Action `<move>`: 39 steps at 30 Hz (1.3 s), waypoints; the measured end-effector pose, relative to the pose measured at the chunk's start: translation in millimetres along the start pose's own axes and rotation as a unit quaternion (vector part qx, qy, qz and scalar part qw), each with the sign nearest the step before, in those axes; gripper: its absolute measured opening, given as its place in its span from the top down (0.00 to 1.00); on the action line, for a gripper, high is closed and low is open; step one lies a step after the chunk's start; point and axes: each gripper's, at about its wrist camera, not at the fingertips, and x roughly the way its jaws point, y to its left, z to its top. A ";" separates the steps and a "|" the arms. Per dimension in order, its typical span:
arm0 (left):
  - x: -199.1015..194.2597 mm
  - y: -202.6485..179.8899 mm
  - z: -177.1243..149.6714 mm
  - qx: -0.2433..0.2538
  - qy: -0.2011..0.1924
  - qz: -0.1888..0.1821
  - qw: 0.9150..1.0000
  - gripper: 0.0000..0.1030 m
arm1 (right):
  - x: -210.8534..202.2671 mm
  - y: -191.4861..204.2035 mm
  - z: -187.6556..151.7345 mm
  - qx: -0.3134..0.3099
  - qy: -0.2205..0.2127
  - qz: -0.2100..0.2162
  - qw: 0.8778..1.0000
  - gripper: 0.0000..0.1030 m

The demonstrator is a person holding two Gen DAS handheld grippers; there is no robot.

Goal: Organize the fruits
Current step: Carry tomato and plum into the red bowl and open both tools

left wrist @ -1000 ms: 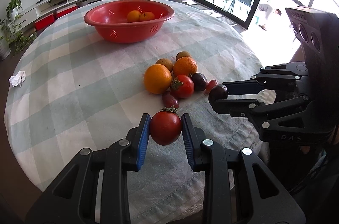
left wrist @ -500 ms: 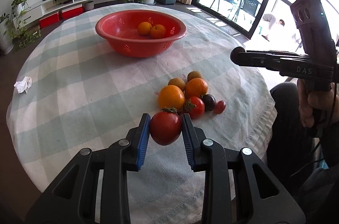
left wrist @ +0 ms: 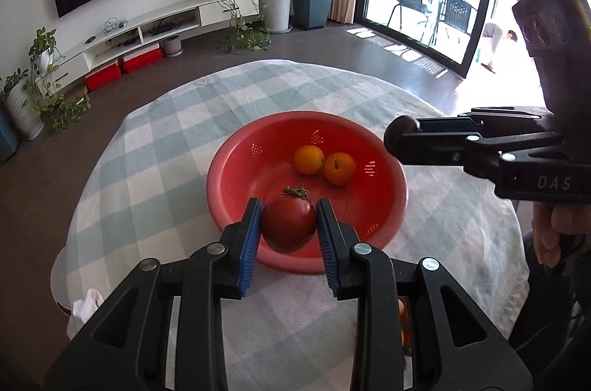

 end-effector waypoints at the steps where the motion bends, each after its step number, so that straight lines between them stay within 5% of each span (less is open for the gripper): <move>1: 10.3 1.0 6.5 0.007 0.009 0.002 1.000 0.73 | 10.5 -0.8 4.0 -0.001 0.008 -0.002 1.000 0.69; 15: 108.1 6.5 13.1 0.029 0.094 0.004 0.995 0.73 | 78.8 -12.8 -14.6 -0.065 0.078 -0.030 0.994 0.69; 32: 133.4 4.6 12.2 0.053 0.107 0.026 0.992 0.72 | 94.8 -3.3 -27.5 -0.118 0.103 -0.070 0.985 0.69; 39: 133.1 -1.8 10.7 0.061 0.104 0.022 0.992 0.57 | 93.4 -1.3 -28.3 -0.122 0.101 -0.073 0.985 0.66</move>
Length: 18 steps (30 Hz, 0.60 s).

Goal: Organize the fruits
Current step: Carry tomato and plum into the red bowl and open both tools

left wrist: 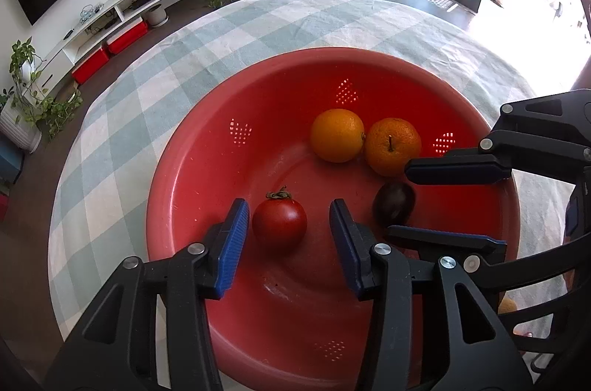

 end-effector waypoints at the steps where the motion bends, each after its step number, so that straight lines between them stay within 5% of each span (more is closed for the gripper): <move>1: -0.5 0.3 0.0 -0.001 -0.001 -0.002 1.000 0.57 | -0.4 0.0 -0.4 0.001 -0.001 0.001 1.000 0.66; 12: -42.2 9.6 -12.1 -0.026 -0.046 0.022 0.998 0.29 | -16.3 -5.0 0.7 0.010 -0.036 -0.003 0.999 0.49; 18: -91.8 15.9 -35.4 -0.070 -0.094 0.032 0.993 0.16 | -43.3 -9.6 1.4 0.021 -0.084 -0.001 0.996 0.22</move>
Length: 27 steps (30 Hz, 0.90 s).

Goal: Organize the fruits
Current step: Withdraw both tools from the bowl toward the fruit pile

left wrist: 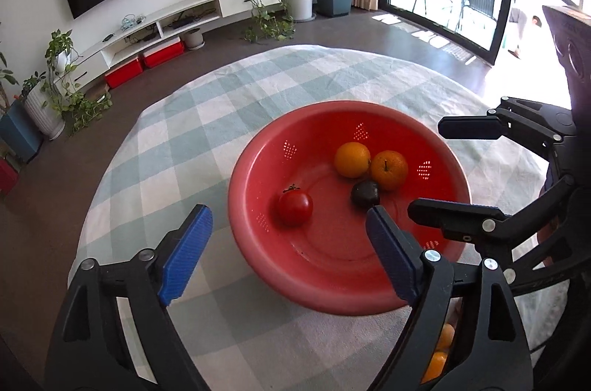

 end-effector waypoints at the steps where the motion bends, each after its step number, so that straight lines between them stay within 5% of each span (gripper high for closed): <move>1: -8.5 0.4 -3.9 -0.004 -0.005 0.000 1.000 0.14 | -4.7 -0.4 0.1 0.002 -0.005 0.001 1.000 0.20; 3: -25.4 -1.9 -14.9 -0.008 -0.012 -0.005 1.000 0.05 | -15.1 -2.8 1.3 0.012 -0.015 0.002 1.000 0.19; 9: -64.0 -14.6 -61.7 -0.039 -0.012 -0.034 0.999 0.05 | -63.2 -5.2 -9.7 0.043 -0.059 0.013 0.997 0.18; 15: -82.4 -44.5 -105.5 -0.043 0.001 -0.052 0.998 0.05 | -107.8 -4.5 -59.2 0.089 -0.082 0.033 0.992 0.16; 27: -100.9 -81.9 -167.5 -0.057 0.023 -0.079 0.995 0.05 | -105.7 36.2 -147.3 0.077 0.019 0.044 0.996 0.20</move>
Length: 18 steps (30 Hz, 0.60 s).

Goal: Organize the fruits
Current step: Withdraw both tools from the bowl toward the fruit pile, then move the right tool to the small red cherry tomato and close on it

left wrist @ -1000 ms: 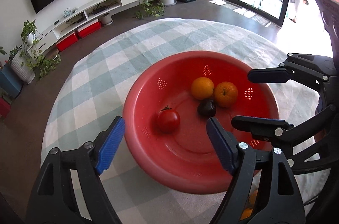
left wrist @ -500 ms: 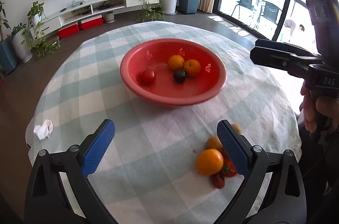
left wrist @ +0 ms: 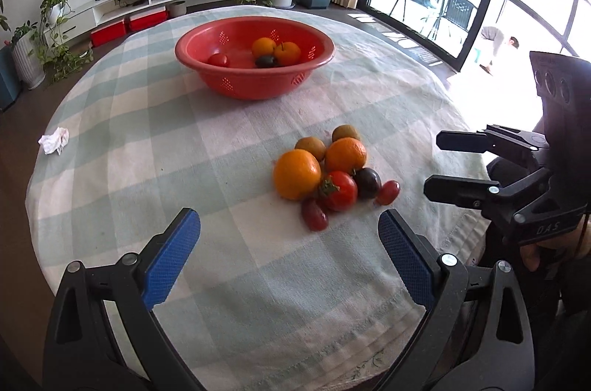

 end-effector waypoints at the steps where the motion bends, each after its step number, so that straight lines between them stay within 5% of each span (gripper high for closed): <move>1: 0.3 -1.8 -2.4 -0.001 0.001 -0.001 1.000 0.05 | 2.7 3.2 -1.9 -0.006 0.005 -0.003 1.000 0.22; 18: 6.9 -0.9 -19.1 -0.014 0.006 -0.026 1.000 0.05 | 44.3 19.5 -12.3 -0.064 0.068 -0.032 0.995 0.44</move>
